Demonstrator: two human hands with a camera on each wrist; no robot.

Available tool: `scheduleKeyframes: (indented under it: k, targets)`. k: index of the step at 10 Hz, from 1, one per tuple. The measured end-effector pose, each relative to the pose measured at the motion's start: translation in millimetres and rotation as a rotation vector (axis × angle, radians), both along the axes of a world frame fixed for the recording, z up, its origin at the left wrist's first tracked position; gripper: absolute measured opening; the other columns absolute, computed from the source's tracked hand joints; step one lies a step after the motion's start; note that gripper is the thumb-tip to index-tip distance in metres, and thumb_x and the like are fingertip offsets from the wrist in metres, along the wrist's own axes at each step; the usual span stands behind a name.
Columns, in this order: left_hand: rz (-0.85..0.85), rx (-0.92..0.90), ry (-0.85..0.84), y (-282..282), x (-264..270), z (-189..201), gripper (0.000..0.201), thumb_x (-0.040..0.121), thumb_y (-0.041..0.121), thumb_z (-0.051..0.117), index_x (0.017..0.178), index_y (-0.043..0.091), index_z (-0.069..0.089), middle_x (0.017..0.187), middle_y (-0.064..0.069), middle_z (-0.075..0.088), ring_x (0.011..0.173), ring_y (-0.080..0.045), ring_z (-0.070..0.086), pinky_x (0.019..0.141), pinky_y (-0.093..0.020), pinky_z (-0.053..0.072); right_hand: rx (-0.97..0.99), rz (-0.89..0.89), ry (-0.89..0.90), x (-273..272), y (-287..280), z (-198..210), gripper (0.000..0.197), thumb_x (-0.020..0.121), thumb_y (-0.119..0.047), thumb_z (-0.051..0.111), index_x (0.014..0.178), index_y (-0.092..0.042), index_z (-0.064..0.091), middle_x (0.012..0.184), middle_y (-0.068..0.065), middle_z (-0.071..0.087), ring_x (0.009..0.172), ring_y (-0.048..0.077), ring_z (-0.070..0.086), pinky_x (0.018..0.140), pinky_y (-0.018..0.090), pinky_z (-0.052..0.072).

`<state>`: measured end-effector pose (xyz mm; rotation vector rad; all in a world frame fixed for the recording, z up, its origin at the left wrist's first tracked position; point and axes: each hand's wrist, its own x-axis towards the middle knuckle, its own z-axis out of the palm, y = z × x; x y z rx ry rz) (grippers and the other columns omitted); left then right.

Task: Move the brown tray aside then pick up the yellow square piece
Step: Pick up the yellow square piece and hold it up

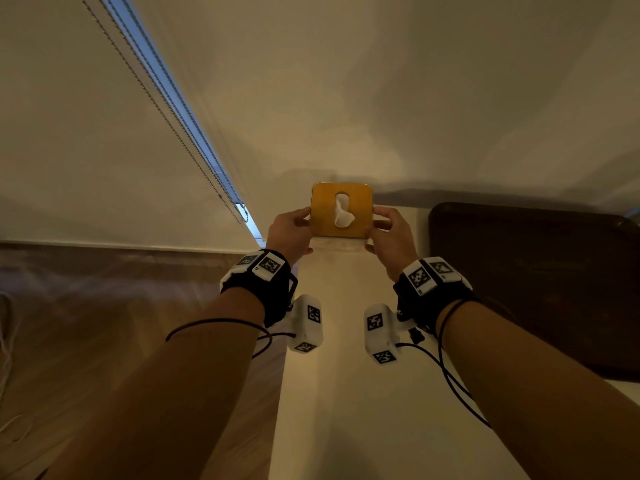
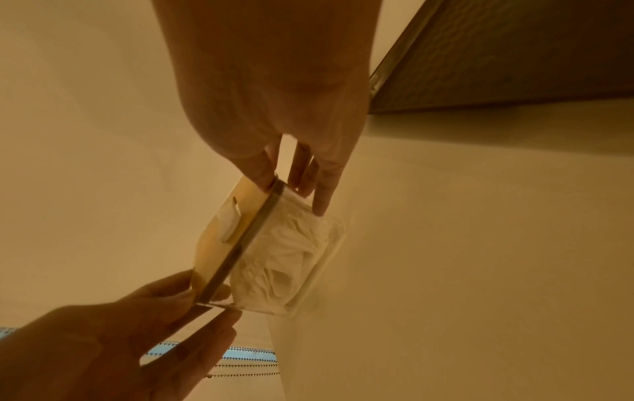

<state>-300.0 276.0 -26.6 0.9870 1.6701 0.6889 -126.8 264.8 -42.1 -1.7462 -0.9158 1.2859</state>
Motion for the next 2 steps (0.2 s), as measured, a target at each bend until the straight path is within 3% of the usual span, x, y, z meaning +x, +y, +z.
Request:
scheduleKeyframes:
  k: [1,2]
  targets:
    - [0.005,0.026,0.008,2,0,0,0.054,0.087,0.004,0.051,0.140,0.015,0.053,0.119,-0.010,0.064,0.105,-0.028,0.062,0.083,-0.043,0.059,-0.017,-0.018,-0.023,-2,-3,6,0.044,0.085,-0.012,0.060,0.127,-0.021,0.054,0.123,0.011,0.061,0.109,0.026,0.060,0.095,0.050,0.053]
    - [0.134,0.051,0.001,-5,-16,-12,0.048,0.089,0.011,0.055,0.137,0.012,0.055,0.115,-0.011,0.064,0.098,-0.023,0.060,0.081,-0.036,0.055,-0.041,-0.099,-0.017,8,-22,4,0.047,0.088,-0.019,0.061,0.133,-0.022,0.049,0.125,0.006,0.057,0.112,0.023,0.057,0.097,0.044,0.051]
